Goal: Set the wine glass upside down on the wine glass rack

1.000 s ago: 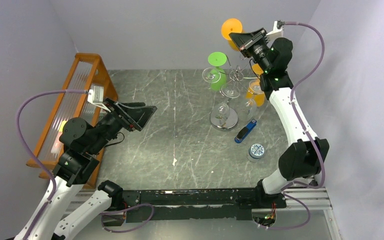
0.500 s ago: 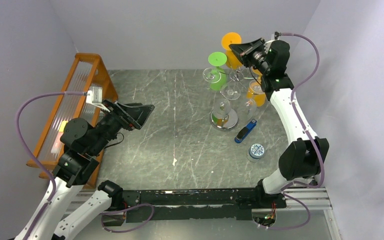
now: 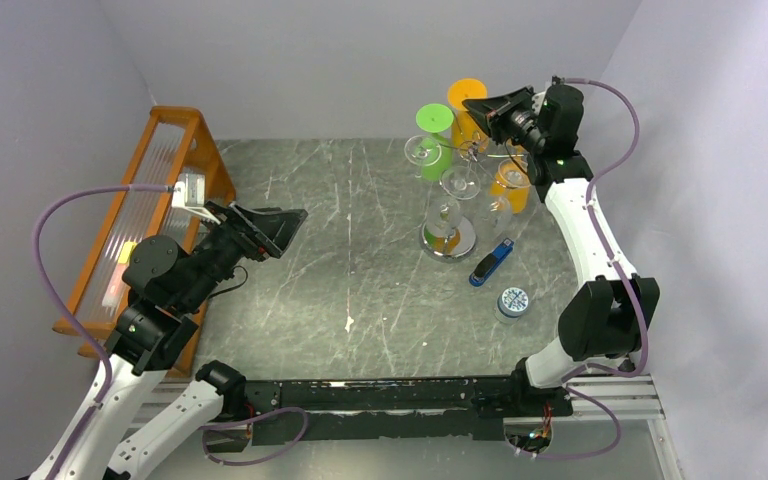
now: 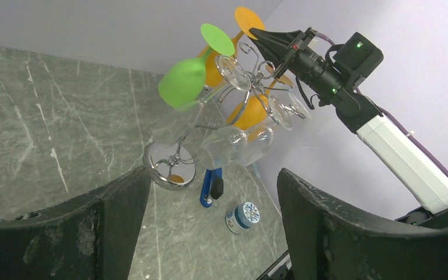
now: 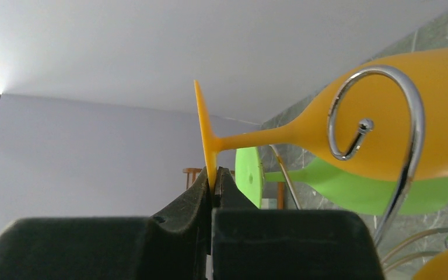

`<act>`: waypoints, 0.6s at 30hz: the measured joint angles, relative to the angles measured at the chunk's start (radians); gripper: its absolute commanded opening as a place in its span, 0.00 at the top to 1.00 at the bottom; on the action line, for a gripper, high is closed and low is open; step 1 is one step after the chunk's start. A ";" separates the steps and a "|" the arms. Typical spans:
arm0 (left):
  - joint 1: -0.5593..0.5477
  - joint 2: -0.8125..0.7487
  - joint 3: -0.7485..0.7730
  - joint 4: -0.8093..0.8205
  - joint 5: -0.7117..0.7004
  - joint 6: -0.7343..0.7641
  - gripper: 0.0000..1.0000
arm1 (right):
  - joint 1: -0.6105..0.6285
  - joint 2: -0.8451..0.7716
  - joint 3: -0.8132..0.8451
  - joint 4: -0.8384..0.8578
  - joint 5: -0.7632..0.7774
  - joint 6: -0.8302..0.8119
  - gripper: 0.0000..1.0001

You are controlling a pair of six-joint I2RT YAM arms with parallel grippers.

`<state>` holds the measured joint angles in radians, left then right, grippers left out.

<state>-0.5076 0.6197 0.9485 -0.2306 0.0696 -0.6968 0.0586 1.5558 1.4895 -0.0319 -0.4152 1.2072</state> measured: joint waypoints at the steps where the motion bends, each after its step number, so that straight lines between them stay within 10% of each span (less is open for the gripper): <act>1: 0.000 0.000 0.000 0.000 0.000 -0.001 0.17 | -0.001 0.000 0.000 -0.009 0.000 -0.001 1.00; 18: 0.000 0.002 0.003 -0.030 -0.028 -0.003 0.17 | -0.018 -0.042 -0.023 -0.090 0.029 -0.004 1.00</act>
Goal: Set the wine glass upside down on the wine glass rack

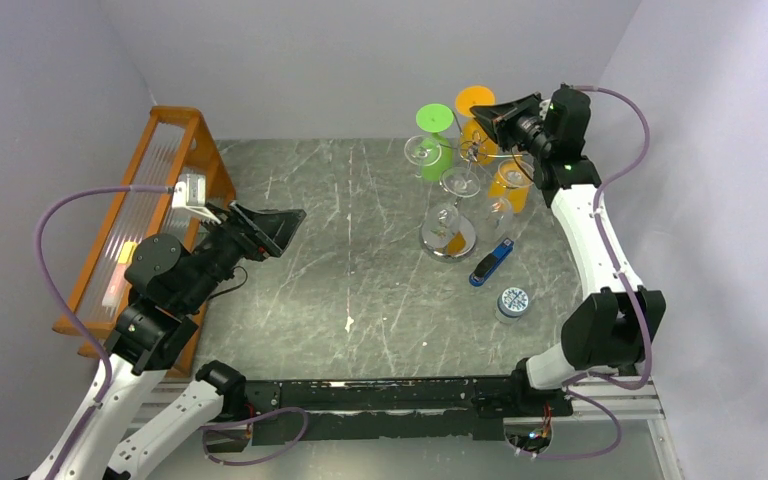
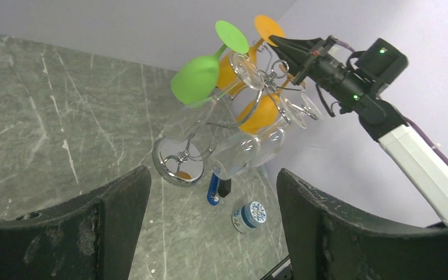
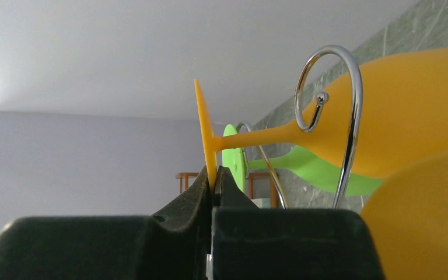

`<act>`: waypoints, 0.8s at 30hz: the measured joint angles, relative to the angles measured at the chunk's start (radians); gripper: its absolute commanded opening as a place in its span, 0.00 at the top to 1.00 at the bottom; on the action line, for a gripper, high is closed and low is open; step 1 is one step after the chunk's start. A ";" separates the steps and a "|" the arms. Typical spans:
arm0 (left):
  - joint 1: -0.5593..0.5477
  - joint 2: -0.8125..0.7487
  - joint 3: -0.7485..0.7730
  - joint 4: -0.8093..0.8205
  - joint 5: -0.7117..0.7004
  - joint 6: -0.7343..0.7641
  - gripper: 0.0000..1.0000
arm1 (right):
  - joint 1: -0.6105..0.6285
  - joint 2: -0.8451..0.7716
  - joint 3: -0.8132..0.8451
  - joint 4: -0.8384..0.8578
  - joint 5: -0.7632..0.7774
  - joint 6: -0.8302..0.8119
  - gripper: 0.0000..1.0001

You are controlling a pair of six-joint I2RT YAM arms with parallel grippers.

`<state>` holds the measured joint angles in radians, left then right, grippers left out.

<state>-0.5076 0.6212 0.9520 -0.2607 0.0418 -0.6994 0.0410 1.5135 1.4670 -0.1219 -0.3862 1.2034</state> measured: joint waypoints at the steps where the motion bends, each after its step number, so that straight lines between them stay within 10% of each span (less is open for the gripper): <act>1: 0.000 0.001 0.002 -0.006 -0.003 0.000 0.17 | 0.000 -0.011 0.000 -0.010 0.011 -0.004 1.00; 24: 0.000 0.008 0.003 -0.022 -0.014 0.000 0.17 | -0.045 -0.054 0.008 -0.068 0.129 -0.058 1.00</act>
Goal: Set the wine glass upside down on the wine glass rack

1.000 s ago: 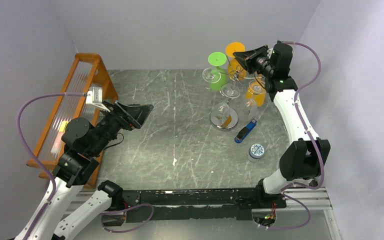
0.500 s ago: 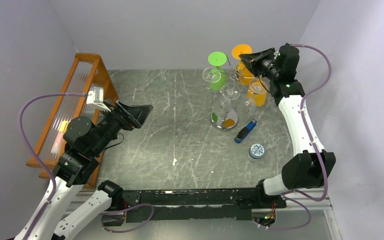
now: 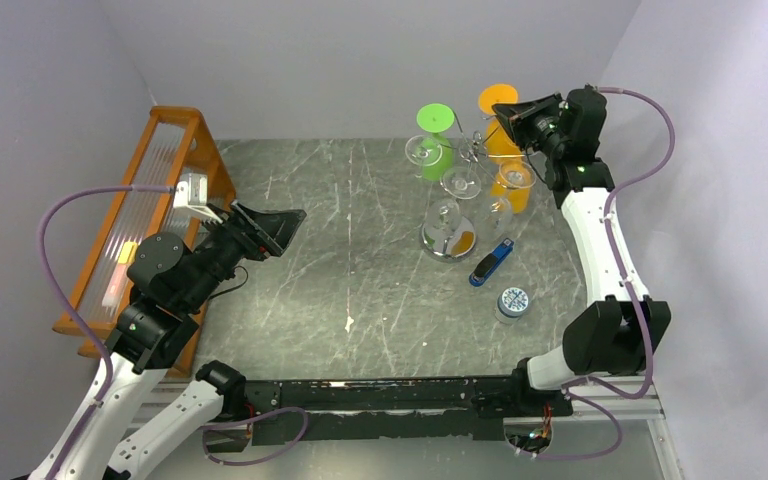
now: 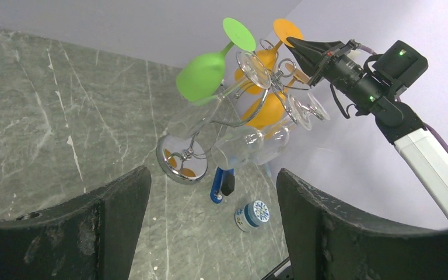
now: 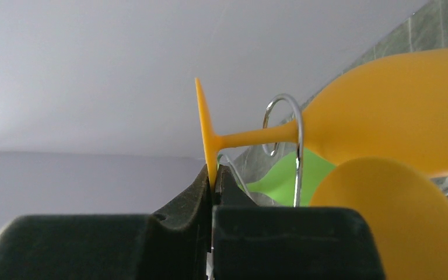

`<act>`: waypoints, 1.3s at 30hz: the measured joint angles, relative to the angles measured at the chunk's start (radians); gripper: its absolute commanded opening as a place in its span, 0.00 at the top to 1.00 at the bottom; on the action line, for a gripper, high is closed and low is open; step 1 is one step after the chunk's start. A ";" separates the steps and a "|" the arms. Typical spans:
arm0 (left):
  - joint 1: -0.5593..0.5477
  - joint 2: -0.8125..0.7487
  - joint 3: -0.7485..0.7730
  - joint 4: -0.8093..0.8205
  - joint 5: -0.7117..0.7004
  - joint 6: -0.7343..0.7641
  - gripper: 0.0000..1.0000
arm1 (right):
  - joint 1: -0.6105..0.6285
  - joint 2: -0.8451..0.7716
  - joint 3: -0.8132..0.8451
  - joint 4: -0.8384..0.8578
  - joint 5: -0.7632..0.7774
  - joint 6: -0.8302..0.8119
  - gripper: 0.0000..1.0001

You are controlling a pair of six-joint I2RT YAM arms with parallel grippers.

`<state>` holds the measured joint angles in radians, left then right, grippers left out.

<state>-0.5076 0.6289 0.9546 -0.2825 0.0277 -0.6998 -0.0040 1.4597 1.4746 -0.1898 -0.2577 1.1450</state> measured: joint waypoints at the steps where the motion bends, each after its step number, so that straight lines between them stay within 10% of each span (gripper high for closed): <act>1: 0.000 0.000 0.000 0.000 0.000 0.000 0.17 | -0.005 0.006 0.002 0.003 0.000 -0.002 1.00; 39: 0.000 -0.001 0.000 -0.004 -0.008 0.000 0.17 | -0.027 0.122 0.079 0.049 -0.119 -0.054 0.69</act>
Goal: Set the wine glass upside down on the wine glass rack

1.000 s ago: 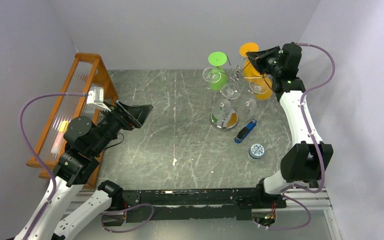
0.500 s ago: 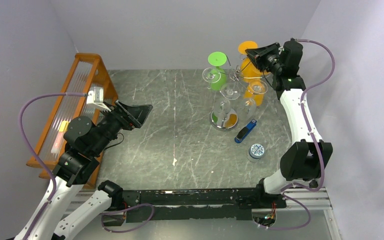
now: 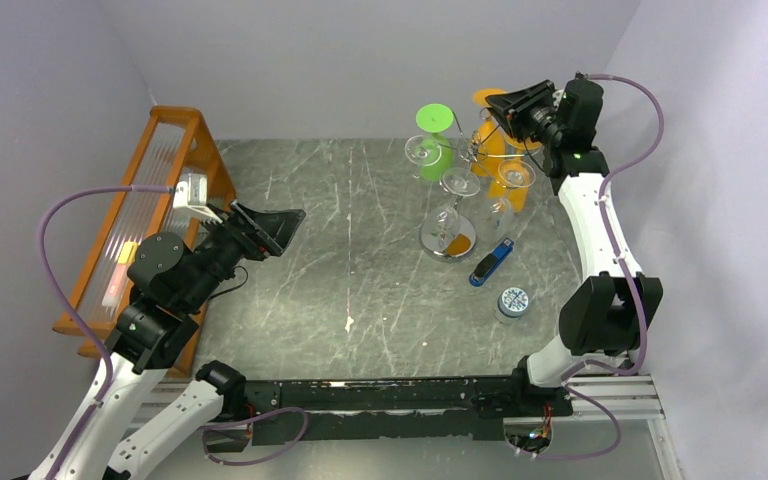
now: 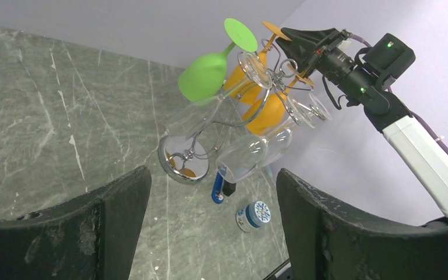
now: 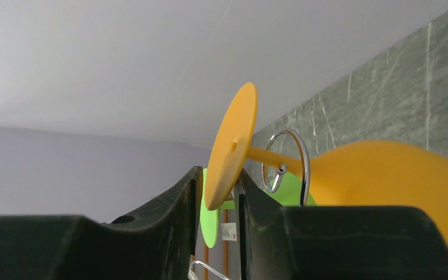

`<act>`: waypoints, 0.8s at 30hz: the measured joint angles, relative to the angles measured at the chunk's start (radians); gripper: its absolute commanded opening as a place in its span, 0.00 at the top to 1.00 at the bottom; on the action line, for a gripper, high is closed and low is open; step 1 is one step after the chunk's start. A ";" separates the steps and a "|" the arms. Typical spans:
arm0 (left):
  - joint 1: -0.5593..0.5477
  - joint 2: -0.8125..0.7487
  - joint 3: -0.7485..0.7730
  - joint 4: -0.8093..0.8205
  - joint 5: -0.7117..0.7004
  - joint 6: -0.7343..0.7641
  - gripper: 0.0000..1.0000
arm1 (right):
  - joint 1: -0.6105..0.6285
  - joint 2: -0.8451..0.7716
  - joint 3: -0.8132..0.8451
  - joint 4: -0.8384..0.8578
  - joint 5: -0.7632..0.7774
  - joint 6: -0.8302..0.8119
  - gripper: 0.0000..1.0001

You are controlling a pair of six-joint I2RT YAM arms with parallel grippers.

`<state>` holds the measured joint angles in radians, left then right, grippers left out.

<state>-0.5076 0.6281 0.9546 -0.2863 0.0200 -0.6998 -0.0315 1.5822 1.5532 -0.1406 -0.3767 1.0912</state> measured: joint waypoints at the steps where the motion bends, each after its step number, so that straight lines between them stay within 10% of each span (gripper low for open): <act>1: 0.000 0.000 0.000 0.000 0.000 0.000 0.16 | 0.000 -0.002 0.000 0.000 -0.001 0.000 0.67; 24: 0.000 -0.006 0.000 -0.019 0.000 0.000 0.13 | 0.000 -0.059 -0.031 0.007 -0.024 0.001 0.65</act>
<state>-0.5076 0.6224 0.9546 -0.3058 0.0196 -0.6994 -0.0319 1.5234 1.5219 -0.1333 -0.4007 1.0920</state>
